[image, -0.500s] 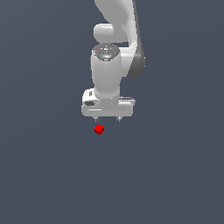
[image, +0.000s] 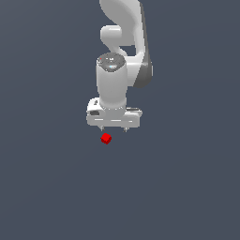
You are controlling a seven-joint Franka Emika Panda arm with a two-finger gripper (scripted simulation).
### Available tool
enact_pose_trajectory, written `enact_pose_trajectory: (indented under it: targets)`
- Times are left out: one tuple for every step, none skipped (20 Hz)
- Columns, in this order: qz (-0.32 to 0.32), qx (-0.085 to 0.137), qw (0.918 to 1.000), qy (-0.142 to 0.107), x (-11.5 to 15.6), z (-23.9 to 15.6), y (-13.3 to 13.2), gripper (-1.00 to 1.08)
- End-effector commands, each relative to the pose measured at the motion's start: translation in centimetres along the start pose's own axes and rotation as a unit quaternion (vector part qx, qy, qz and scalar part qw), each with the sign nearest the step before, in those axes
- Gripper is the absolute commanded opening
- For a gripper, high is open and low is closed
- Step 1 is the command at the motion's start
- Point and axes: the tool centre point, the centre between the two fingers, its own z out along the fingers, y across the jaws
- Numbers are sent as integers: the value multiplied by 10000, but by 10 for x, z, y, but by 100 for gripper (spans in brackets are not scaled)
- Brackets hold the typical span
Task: Pick up the red cube and move it to a goal position.
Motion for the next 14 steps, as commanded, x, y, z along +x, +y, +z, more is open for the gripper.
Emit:
enact_pose_trajectory:
  targets:
    - [192,-3,9998,-20,-3,12,5,100]
    - [290,-3,9996,-28,-4,18,7,100]
    - [399,-4,9992,-36,-5,25,10,100]
    - [518,-5,9986,-46,-7,32,13,100]
    - [648,-6,9979,-56,-9,40,16,100]
    - [789,-8,9969,-67,-11,48,19,100]
    - [940,-9,9955,-79,-14,57,23,100]
    - [1102,-10,9939,-92,-17,67,26,100]
    - [1259,-10,9920,-104,-20,77,30,100]
    - [1408,-11,9900,-116,-23,86,33,100]
    - [1549,-12,9879,-127,-25,95,36,100]
    - [1681,-12,9857,-138,-28,103,38,100]
    - [1805,-12,9835,-148,-31,110,41,100]
    - [1920,-11,9813,-157,-33,117,43,100]
